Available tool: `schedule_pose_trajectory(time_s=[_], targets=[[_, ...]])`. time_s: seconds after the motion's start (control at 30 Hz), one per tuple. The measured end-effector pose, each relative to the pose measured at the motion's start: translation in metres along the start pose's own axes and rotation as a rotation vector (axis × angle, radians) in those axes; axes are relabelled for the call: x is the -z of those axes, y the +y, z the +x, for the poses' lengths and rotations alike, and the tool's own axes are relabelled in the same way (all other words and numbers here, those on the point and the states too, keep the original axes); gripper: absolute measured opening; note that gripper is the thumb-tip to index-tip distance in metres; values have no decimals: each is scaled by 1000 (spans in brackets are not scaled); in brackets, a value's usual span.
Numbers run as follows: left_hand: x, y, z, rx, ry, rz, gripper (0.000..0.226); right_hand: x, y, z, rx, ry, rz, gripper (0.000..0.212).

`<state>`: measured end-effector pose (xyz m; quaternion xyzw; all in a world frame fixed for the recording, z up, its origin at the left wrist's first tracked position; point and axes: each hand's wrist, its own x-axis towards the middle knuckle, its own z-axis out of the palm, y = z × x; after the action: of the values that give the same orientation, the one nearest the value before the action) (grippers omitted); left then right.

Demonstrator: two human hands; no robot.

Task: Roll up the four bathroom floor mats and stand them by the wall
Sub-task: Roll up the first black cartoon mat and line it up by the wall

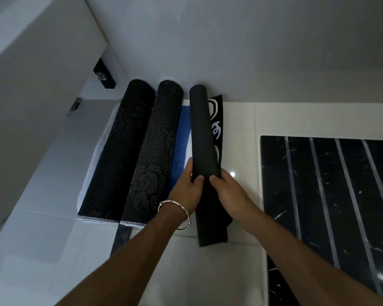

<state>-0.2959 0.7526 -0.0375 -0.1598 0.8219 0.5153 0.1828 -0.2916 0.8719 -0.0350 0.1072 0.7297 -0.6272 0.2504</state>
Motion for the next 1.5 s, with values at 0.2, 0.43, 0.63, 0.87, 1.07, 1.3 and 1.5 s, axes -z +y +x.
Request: schedule_pose_trajectory(time_s=[0.2,0.43,0.63,0.87,1.07,1.3,1.5], targets=[[12,-1,3,-78,79,233,56,-10,-8,17,-16,-21,-21,30],[21,-4,-1,-88,69,635,56,-31,1,23,46,-21,-22,24],[20,-6,-10,-222,13,800,63,-48,3,36,68,11,62,25],[18,-6,-20,-200,-30,917,73,-43,3,37,71,-31,-49,25],[15,5,-22,-183,98,964,59,-19,16,28,-24,76,-123,45],[10,6,-20,-201,93,1062,56,-26,19,22,90,44,-146,30],[8,4,-19,-166,69,1148,61,-28,13,7,116,-46,-160,28]])
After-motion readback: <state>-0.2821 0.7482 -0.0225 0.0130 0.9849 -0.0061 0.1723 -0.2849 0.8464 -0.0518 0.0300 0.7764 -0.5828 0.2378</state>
